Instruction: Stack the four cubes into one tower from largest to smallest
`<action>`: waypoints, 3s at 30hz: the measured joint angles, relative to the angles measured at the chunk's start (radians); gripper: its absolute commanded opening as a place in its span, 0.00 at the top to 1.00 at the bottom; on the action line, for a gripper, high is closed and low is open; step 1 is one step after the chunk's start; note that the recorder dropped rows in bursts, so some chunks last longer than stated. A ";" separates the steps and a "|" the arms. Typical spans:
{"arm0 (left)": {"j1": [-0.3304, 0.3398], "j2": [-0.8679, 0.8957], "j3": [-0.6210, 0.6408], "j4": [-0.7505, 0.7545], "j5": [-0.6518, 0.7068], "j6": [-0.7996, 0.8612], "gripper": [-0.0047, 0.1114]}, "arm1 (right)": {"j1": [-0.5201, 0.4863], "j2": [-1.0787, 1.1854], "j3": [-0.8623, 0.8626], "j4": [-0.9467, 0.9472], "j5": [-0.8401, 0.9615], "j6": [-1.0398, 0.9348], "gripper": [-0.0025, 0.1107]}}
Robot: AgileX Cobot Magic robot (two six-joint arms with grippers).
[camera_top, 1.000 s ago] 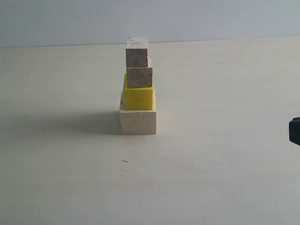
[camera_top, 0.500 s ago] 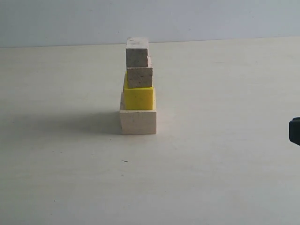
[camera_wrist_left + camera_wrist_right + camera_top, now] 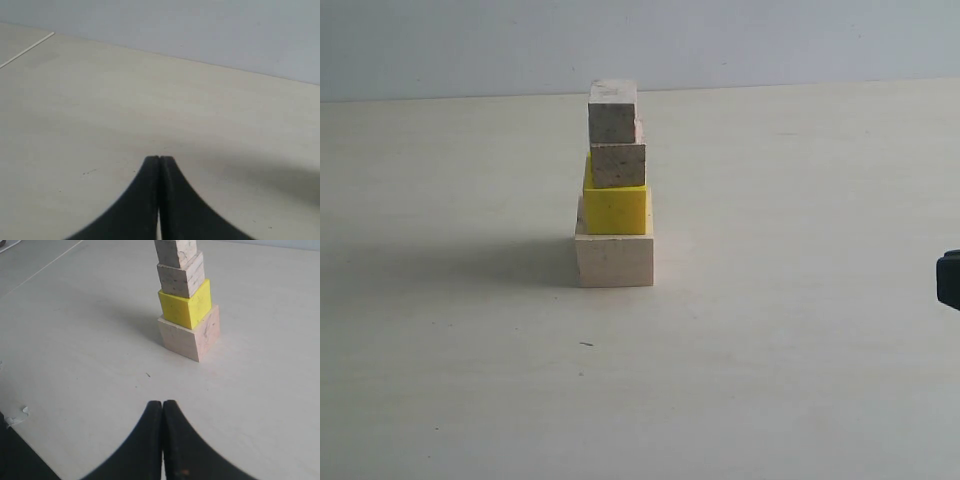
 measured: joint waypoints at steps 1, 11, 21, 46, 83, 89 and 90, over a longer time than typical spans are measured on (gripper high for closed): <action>0.000 0.000 0.000 0.000 0.000 0.000 0.96 | 0.000 0.000 0.000 0.000 0.000 0.000 0.98; 0.000 0.000 0.000 -0.145 0.000 0.000 0.96 | 0.000 0.000 0.000 0.000 0.000 0.000 0.98; 0.000 0.000 0.000 -0.211 0.000 0.139 0.96 | 0.000 0.000 0.000 0.000 0.000 0.000 0.98; 0.000 0.000 0.000 -0.213 0.000 0.326 0.96 | 0.000 0.000 0.000 0.000 0.000 0.000 0.98; 0.000 0.000 0.000 -0.213 -0.002 0.326 0.96 | -0.632 -0.141 0.102 -0.091 -0.199 -0.115 0.98; 0.000 0.000 0.000 -0.213 -0.002 0.326 0.96 | -0.673 -0.340 0.356 -0.093 -0.396 -0.127 0.98; 0.000 0.000 0.000 -0.213 -0.002 0.326 0.96 | -0.673 -0.348 0.382 -0.093 -0.409 -0.127 0.98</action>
